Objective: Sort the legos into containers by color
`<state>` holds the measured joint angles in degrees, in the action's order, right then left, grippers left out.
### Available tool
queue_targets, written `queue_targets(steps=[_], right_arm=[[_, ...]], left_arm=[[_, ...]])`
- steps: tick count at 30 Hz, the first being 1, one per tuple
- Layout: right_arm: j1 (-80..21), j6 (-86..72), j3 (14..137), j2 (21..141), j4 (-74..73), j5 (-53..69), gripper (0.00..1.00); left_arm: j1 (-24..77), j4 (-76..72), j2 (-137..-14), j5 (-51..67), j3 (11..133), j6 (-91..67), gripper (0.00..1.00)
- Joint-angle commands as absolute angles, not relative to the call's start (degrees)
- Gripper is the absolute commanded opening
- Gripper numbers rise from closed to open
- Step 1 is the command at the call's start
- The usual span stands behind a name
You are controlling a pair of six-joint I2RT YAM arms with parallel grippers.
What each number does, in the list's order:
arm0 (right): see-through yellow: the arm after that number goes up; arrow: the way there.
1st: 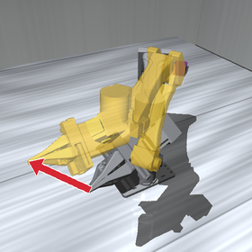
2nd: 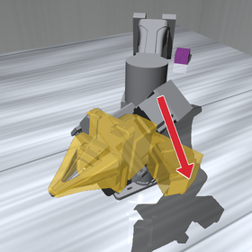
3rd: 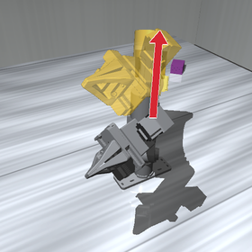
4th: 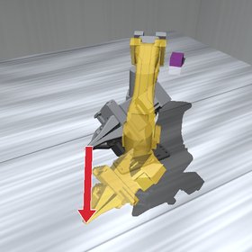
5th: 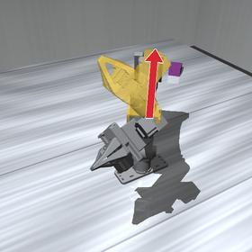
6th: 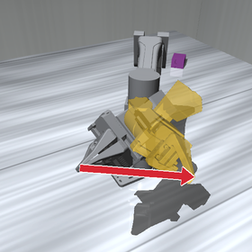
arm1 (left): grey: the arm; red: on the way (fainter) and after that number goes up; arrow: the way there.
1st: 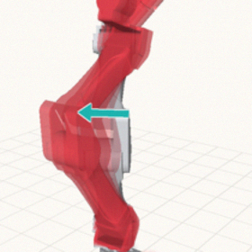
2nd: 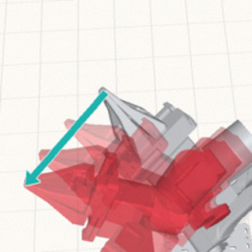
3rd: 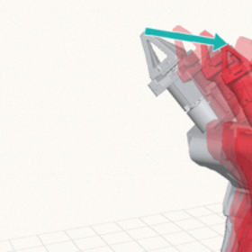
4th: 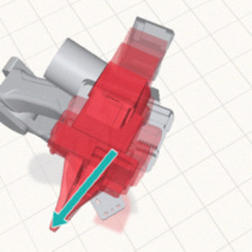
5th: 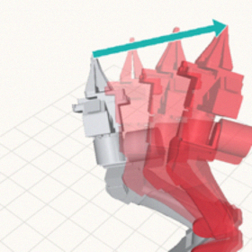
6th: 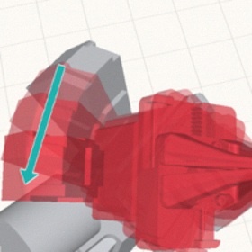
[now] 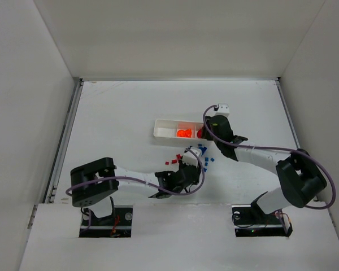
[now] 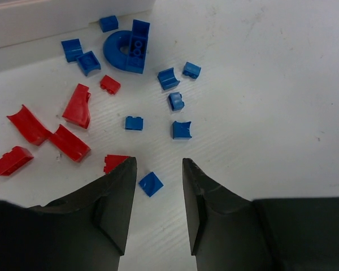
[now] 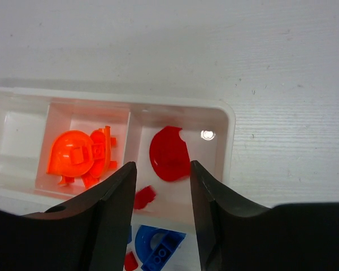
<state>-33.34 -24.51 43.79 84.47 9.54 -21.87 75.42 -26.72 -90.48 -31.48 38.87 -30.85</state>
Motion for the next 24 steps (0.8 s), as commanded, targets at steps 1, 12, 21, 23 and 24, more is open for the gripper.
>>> queue_targets(steps=[1,12,21,23,24], right_arm=[[-33.35,-23.91,45.35,81.13,12.39,-22.06,0.49],[-31.6,-27.41,36.66,65.93,10.81,-23.2,0.44],[-28.61,-30.67,32.78,61.35,11.34,-22.68,0.44],[-28.08,-31.46,32.35,60.91,11.34,-21.98,0.45],[-27.82,-31.73,32.26,60.65,11.42,-21.54,0.45]], left_arm=[[76.5,-30.76,-92.63,-31.82,42.36,-29.09,0.36],[78.0,-30.85,-99.22,-33.05,47.89,-25.84,0.49],[77.92,-28.39,-105.99,-38.14,52.65,-23.03,0.47],[77.21,-28.39,-106.96,-38.5,53.26,-22.5,0.47],[76.95,-28.3,-107.48,-38.41,53.61,-22.41,0.47]])
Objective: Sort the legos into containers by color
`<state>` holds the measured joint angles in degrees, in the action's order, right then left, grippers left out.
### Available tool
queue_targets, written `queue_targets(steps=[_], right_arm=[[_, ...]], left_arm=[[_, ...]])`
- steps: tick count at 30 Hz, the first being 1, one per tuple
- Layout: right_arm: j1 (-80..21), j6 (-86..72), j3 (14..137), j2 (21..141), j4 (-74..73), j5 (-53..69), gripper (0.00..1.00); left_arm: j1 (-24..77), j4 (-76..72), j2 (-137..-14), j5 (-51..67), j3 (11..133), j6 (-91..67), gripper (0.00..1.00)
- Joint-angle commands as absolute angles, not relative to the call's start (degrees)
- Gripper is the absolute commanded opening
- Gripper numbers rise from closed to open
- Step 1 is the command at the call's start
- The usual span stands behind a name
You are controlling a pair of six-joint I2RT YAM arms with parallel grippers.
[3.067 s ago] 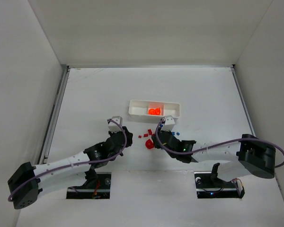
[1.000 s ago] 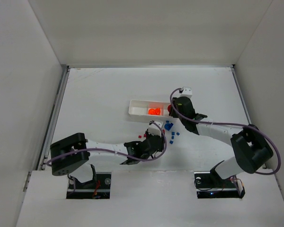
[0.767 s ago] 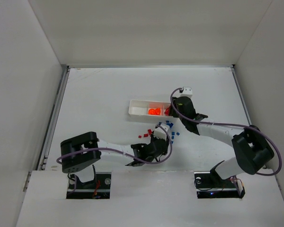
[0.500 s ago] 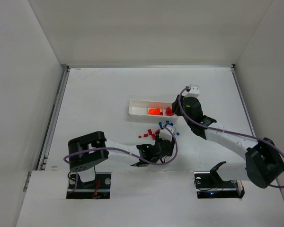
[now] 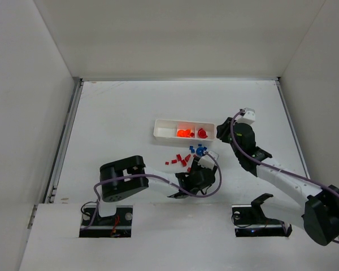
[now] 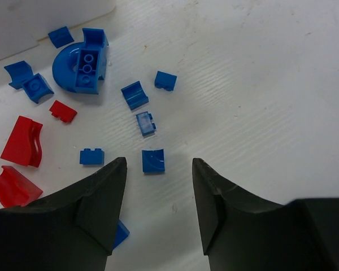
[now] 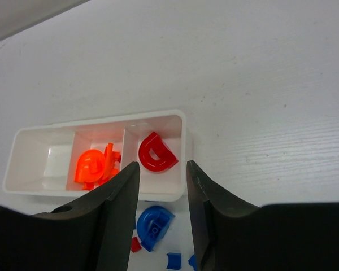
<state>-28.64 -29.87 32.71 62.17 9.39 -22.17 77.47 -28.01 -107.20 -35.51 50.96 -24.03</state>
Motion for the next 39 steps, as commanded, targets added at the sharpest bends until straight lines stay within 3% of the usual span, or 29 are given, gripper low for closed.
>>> queue_targets(steps=[1,15,27,33,39], right_arm=[[-27.47,-31.9,32.08,60.47,11.51,-21.1,0.45],[-26.06,-32.08,31.29,59.41,12.04,-20.65,0.45],[-26.06,-32.08,31.29,59.68,12.13,-20.48,0.45],[-25.8,-32.08,31.2,59.68,12.3,-20.13,0.45],[-25.09,-32.34,30.67,58.98,12.57,-20.21,0.45]], left_arm=[[76.77,-28.3,-108.01,-38.06,53.96,-22.33,0.46],[76.59,-24.52,-110.57,-34.89,55.81,-23.29,0.31],[76.86,-23.55,-108.81,-35.95,53.0,-25.05,0.35],[77.21,-22.41,-108.81,-36.12,53.26,-24.7,0.19],[78.35,-21.89,-104.87,-36.12,52.56,-23.82,0.14]])
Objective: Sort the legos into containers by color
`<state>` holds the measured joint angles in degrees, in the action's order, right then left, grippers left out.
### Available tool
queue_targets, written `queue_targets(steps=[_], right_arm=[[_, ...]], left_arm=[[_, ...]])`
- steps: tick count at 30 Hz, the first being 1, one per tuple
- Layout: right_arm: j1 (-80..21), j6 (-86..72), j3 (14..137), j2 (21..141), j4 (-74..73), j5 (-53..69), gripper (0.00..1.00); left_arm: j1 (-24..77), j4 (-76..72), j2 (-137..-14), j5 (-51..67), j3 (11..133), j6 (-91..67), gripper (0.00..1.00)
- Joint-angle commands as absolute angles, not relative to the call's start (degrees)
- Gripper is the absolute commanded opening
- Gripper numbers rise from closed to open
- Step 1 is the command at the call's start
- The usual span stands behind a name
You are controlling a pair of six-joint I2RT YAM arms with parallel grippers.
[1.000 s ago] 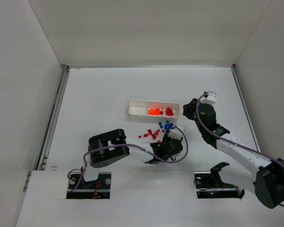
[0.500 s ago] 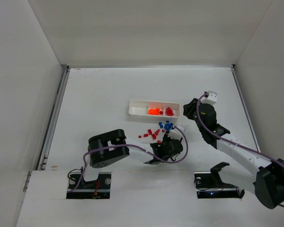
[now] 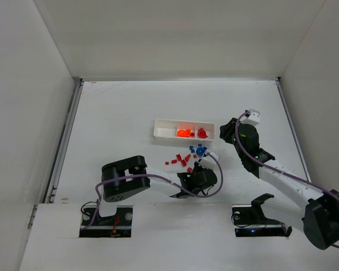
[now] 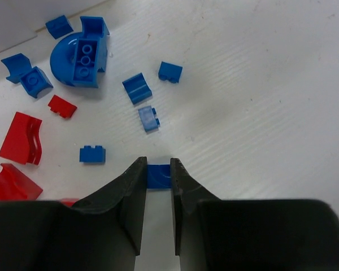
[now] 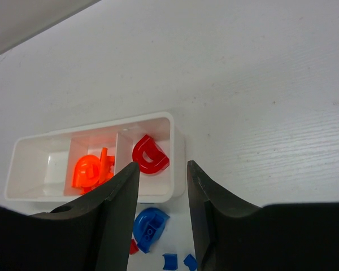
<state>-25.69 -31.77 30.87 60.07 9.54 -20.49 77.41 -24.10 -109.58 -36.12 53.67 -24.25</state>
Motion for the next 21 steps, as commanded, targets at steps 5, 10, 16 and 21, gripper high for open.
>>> queue_targets(steps=[5,10,16,21], right_arm=[[-24.48,-32.78,30.32,58.45,12.57,-20.3,0.46],[-24.65,-32.96,30.23,58.53,12.57,-20.39,0.45],[-25.26,-32.08,30.85,59.94,12.57,-21.0,0.45],[-26.41,-31.47,31.11,60.2,12.57,-21.62,0.45]], left_arm=[[78.0,-21.88,-96.26,-36.91,50.28,-23.55,0.13],[72.83,-22.5,-88.52,-37.18,46.94,-23.99,0.13],[60.44,-23.81,-85.17,-34.46,45.35,-27.24,0.14],[51.47,-25.93,-87.27,-31.56,47.02,-28.56,0.15]])
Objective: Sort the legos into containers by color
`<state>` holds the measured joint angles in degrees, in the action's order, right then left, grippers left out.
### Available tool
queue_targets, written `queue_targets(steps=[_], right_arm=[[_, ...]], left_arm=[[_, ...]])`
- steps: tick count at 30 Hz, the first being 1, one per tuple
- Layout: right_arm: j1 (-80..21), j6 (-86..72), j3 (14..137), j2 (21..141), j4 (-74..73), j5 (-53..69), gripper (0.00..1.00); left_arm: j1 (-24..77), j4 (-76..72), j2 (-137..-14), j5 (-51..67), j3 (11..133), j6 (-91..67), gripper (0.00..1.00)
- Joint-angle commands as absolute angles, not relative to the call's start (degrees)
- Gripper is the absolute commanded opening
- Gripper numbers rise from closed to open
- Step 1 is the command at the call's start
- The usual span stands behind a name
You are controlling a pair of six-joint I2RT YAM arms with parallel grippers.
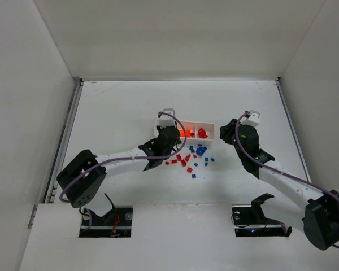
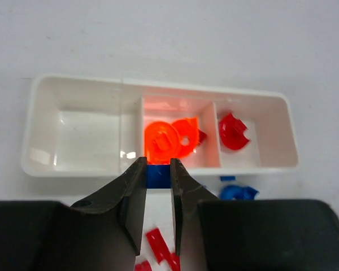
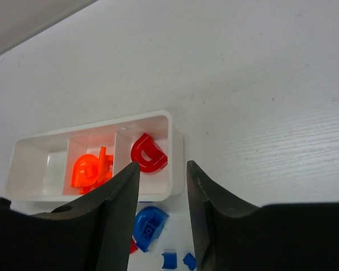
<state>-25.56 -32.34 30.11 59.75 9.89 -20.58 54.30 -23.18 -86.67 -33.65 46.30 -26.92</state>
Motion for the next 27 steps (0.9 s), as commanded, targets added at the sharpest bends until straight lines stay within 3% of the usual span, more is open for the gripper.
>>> queue_targets(steps=[1,10,17,22,27], right_arm=[[-26.58,-31.38,31.11,60.38,12.57,-21.62,0.44],[-29.74,-30.06,32.08,61.79,12.22,-22.06,0.44],[-43.61,-26.64,33.92,61.17,9.41,-25.31,0.36],[-51.18,-27.59,34.89,64.5,9.32,-27.94,0.38],[-57.95,-28.91,37.61,71.35,10.37,-30.23,0.39]], left_arm=[[50.07,-25.93,-87.88,-31.47,47.54,-28.74,0.15],[43.55,-26.01,-94.39,-31.11,50.1,-28.83,0.17],[42.14,-27.33,-96.15,-31.46,50.36,-28.3,0.26],[41.79,-27.51,-95.1,-30.94,49.75,-28.39,0.38],[41.97,-27.6,-88.61,-31.03,46.07,-28.83,0.41]])
